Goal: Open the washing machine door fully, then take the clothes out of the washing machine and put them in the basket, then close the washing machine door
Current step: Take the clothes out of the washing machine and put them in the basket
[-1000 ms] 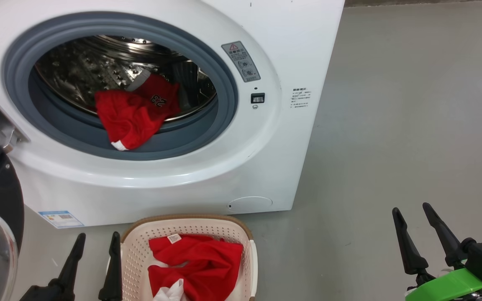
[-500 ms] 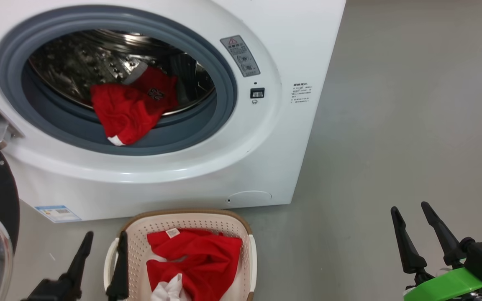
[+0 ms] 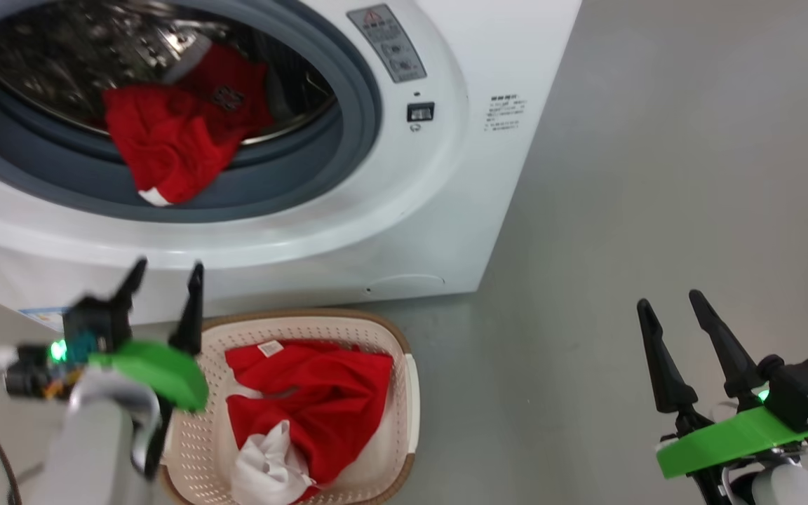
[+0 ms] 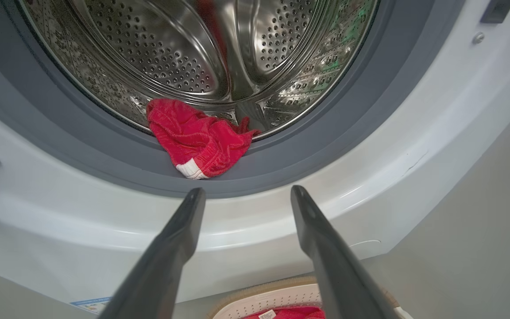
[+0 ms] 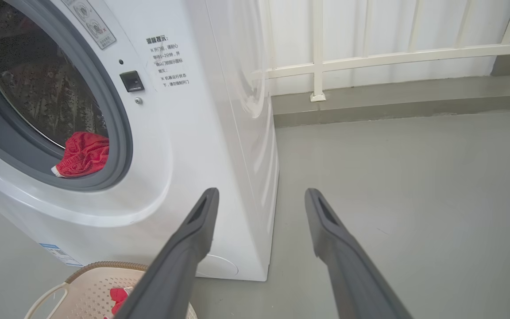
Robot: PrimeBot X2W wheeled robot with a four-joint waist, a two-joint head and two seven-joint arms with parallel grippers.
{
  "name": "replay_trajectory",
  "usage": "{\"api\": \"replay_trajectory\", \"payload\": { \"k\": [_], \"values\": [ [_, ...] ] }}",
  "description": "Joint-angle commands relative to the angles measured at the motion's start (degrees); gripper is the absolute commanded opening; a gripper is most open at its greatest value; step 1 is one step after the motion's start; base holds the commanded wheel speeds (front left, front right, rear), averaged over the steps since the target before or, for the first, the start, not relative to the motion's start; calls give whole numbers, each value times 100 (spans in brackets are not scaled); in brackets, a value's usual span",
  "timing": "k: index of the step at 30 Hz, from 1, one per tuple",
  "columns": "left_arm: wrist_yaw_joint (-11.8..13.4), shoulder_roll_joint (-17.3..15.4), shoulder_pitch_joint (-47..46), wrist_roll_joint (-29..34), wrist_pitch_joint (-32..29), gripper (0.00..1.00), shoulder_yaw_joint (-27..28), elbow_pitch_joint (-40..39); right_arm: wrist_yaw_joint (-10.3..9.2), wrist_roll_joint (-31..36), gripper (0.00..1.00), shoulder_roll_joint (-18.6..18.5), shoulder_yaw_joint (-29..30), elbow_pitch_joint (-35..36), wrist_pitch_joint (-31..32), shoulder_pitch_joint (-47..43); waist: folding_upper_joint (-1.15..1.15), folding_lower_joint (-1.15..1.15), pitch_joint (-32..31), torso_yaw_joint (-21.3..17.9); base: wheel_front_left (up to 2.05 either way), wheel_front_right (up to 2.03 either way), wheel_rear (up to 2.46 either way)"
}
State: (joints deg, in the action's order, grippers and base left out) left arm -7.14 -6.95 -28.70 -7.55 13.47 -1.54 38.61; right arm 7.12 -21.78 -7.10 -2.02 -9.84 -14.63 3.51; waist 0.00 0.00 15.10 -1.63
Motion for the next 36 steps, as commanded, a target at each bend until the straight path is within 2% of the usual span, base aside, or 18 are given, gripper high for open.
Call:
{"api": "replay_trajectory", "payload": {
  "k": [1, 9, 18, 26, 36],
  "values": [
    [5, -221, -317, 45, -22, 100, 146, 53, 36, -39, 100, -53, -135, 140, -37, 150, 0, 0, 245, -134, 0, 0, 0],
    [143, -471, -1827, 260, -267, 100, -38, 1468, 36, -38, 100, 3, -242, 149, -37, 435, 0, 0, 618, -354, 0, 0, 0],
    [316, -675, -2918, 472, -496, 100, -272, 2628, 36, -32, 100, 32, -236, 168, -37, 545, 0, 0, 846, -423, 0, 0, 0],
    [440, -766, -3523, 614, -687, 100, -488, 3209, 36, -36, 100, 37, -286, 183, -37, 692, 0, 0, 1037, -460, 0, 0, 0],
    [461, -920, -3871, 689, -1083, 100, -690, 3446, 36, -43, 100, 74, -364, 214, -37, 816, 0, 0, 1270, -611, 0, 0, 0]
  ]
}}
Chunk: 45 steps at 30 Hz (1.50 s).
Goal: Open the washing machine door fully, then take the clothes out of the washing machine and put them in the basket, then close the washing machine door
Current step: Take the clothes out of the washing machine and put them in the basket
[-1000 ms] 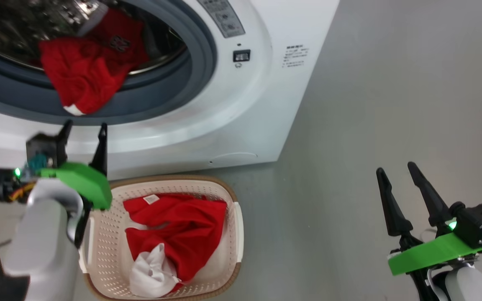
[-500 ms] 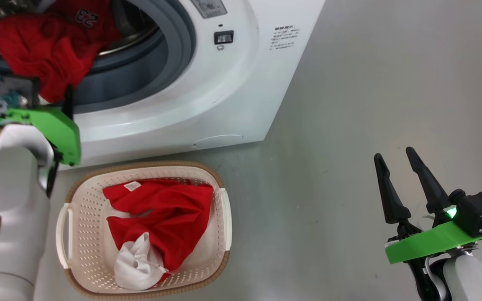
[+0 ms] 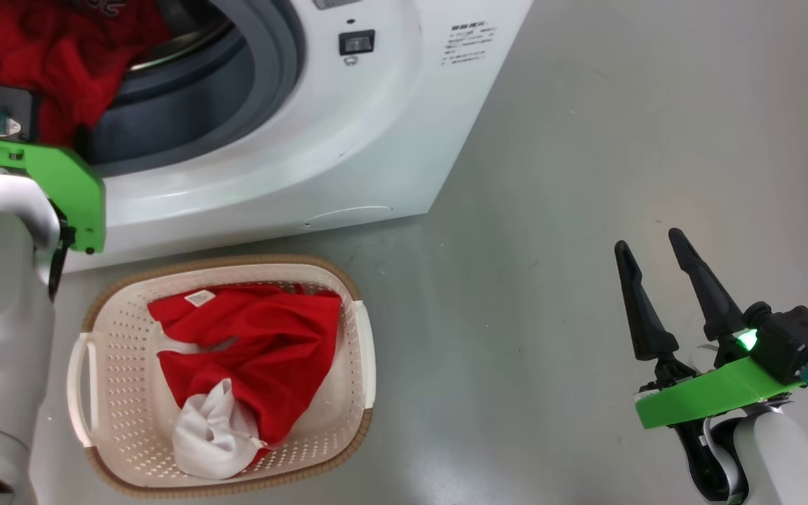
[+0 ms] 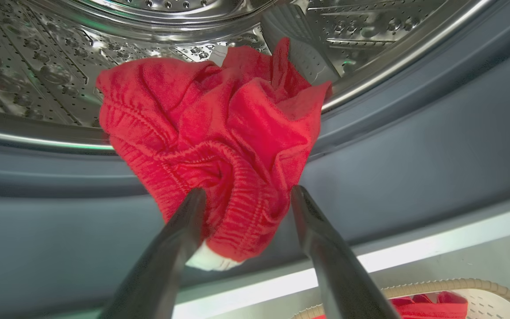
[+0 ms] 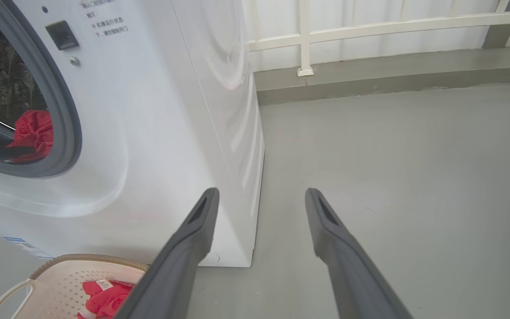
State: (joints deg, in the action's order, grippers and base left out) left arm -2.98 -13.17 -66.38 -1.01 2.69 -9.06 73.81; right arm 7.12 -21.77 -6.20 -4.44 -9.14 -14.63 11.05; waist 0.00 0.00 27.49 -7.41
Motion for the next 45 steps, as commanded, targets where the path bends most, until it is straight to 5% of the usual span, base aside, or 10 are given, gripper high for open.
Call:
{"api": "replay_trajectory", "payload": {
  "k": [1, 8, 9, 10, 12, 13, 30, 45],
  "values": [
    [49, -323, -119, 37, -50, 100, 47, -63, 36, -46, 100, -14, -129, 143, -37, 72, 0, 0, 49, -54, 0, 0, 0],
    [-11, -376, -93, -32, -230, 100, 15, -20, 36, -57, 100, -4, -131, 135, -37, 99, 0, 0, 80, -119, 0, 0, 0],
    [-16, -382, -91, -36, -227, 85, 3, -17, 36, -57, 100, -2, -128, 137, -37, 101, 0, 0, 84, -121, 0, 0, 0],
    [-29, -381, -89, -42, -226, 47, -9, -14, 36, -56, 100, 0, -123, 138, -37, 103, 0, 0, 87, -119, 0, 0, 0],
    [-43, -379, -90, -48, -187, 11, -38, -10, 36, -57, 100, 5, -109, 141, -37, 104, 0, 0, 86, -110, 0, 0, 0],
    [-45, -375, -91, -60, -157, 0, -43, -8, 36, -55, 100, 8, -105, 141, -37, 108, 0, 0, 84, -103, 0, 0, 0],
    [-351, 149, 535, -1252, 1218, 0, 768, -432, 36, -65, 100, -57, -21, 147, -37, -52, 0, 0, -324, 262, 0, 0, 0],
    [-443, 939, 2970, -1452, 1230, 0, 1760, -4896, 36, -49, 100, -204, 63, 188, -37, -283, 0, 0, -588, 674, 0, 0, 0]
  ]
}}
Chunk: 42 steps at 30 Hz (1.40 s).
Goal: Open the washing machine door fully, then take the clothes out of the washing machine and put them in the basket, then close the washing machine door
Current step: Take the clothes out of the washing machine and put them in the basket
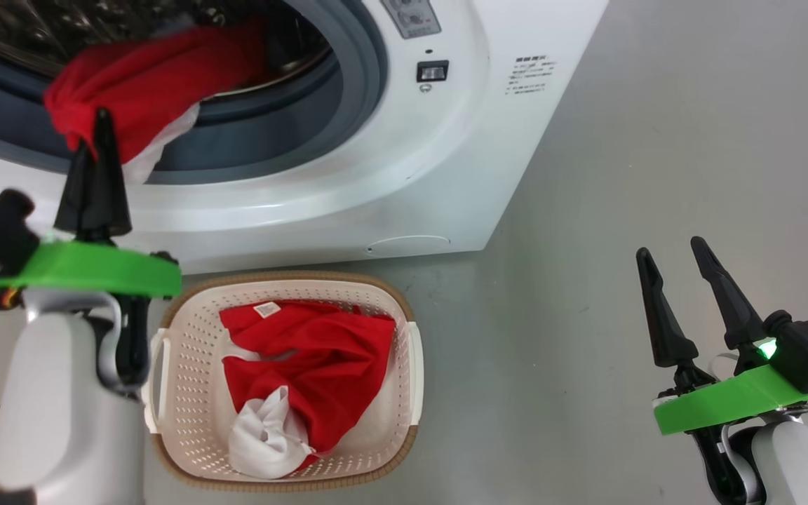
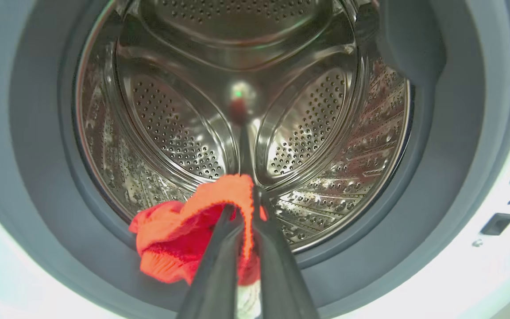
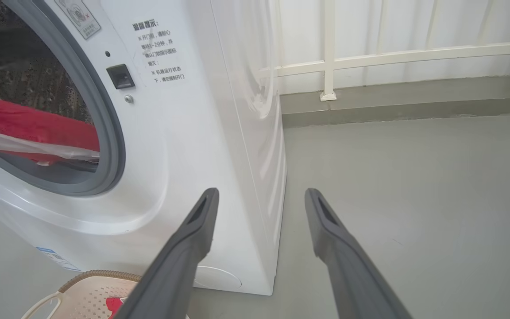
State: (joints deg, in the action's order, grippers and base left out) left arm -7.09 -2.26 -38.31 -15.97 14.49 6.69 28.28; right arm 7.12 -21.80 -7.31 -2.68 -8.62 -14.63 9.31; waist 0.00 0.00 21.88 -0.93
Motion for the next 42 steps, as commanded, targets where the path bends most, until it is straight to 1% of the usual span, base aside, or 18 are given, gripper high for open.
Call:
{"api": "replay_trajectory", "payload": {
  "k": [1, 3, 4, 11, 16, 18, 20, 24, 30, 38, 42],
  "values": [
    [-34, -131, 298, 35, 50, 0, 217, -614, 36, -46, 100, -98, -114, 138, -37, -117, 0, 0, -37, 31, 0, 0, 0],
    [-36, -102, 585, 62, 51, 0, 241, -1168, 36, -45, 100, -108, -109, 140, -37, -139, 0, 0, -56, 46, 0, 0, 0],
    [-36, -102, 585, 62, 51, 0, 241, -1168, 36, -45, 100, -108, -109, 140, -37, -139, 0, 0, -56, 46, 0, 0, 0],
    [-28, -65, 1472, -38, 51, 0, 292, -2987, 36, -49, 100, -138, -88, 141, -37, -204, 0, 0, -93, 106, 0, 0, 0],
    [134, -64, 1724, -105, 51, 0, 274, -4172, 36, -35, 100, -161, -106, 153, -37, -195, 0, 0, -62, 171, 0, 0, 0],
    [182, -63, 1807, -37, 51, 0, 194, -4473, 36, -31, 100, -167, -114, 153, -37, -185, 0, 0, -49, 189, 0, 0, 0],
    [236, -63, 1912, 20, 51, 0, 103, -4560, 36, -30, 100, -171, -132, 149, -37, -165, 0, 0, -34, 191, 0, 0, 0],
    [259, -63, 2145, -47, 51, 0, -72, -4089, 36, -34, 100, -169, -195, 127, -37, -123, 0, 0, -19, 151, 0, 0, 0],
    [165, -63, 2295, 65, 51, 0, -358, -3096, 36, -55, 100, -169, -207, 129, -37, -112, 0, 0, 33, 64, 0, 0, 0],
    [66, -62, 2329, 80, 51, 0, -557, -1439, 36, -55, 100, -134, -226, 173, -37, -49, 0, 0, 182, -81, 0, 0, 0],
    [11, -62, 2186, 223, 51, 0, -655, -589, 36, -44, 100, -129, -203, 183, -37, -18, 0, 0, 279, -109, 0, 0, 0]
  ]
}}
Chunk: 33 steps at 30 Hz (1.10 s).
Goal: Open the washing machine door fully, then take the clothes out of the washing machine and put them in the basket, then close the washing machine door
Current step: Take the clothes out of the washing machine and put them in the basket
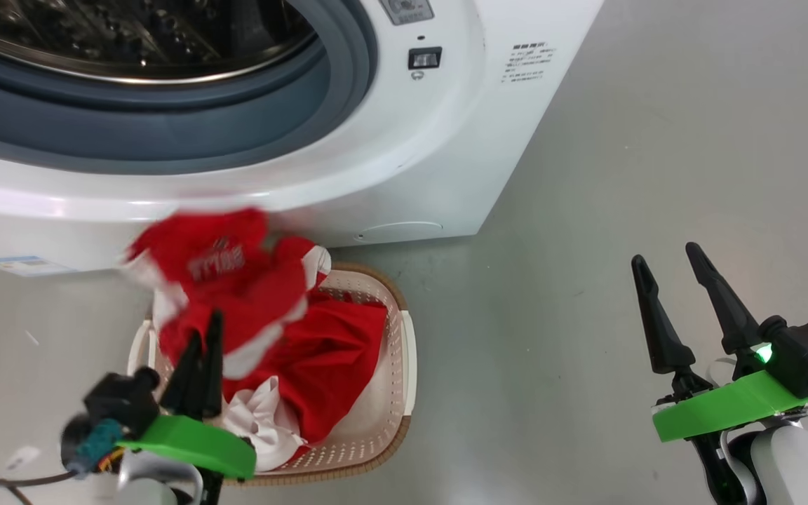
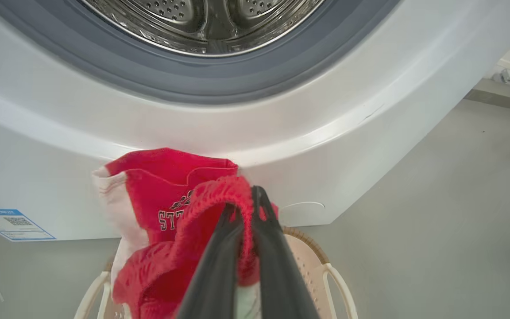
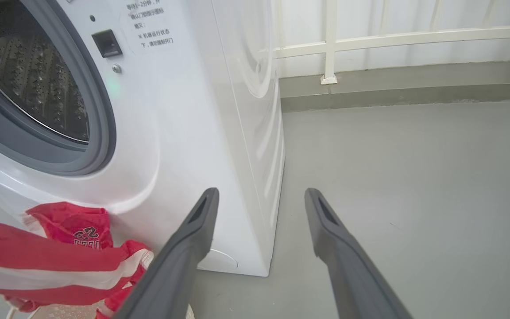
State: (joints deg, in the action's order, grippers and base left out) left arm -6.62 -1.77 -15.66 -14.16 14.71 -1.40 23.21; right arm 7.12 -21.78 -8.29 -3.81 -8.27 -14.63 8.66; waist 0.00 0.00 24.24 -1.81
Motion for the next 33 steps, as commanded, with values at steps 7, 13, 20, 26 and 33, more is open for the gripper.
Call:
{"api": "replay_trajectory", "payload": {
  "k": [7, 13, 20, 26, 33],
  "values": [
    [-77, -111, -378, 136, 29, 0, -50, 1025, 36, -39, 100, -30, -97, 166, -37, 122, 0, 0, 196, -72, 0, 0, 0],
    [-84, -111, -755, 110, 29, 0, -317, 1974, 36, -22, 100, -41, -101, 187, -37, 191, 0, 0, 402, -113, 0, 0, 0],
    [-86, -182, -1216, -199, 29, 0, -979, 2860, 36, 3, 100, -44, -111, 239, -37, 292, 0, 0, 741, -161, 0, 0, 0],
    [-86, -320, -1695, -472, 29, 0, -1183, 3506, 36, 27, 100, -48, -109, 302, -37, 416, 0, 0, 1056, -204, 0, 0, 0],
    [-86, -446, -2222, -658, 29, 0, -1306, 3827, 36, 49, 100, -57, -122, 363, -37, 546, 0, 0, 1397, -215, 0, 0, 0]
  ]
}}
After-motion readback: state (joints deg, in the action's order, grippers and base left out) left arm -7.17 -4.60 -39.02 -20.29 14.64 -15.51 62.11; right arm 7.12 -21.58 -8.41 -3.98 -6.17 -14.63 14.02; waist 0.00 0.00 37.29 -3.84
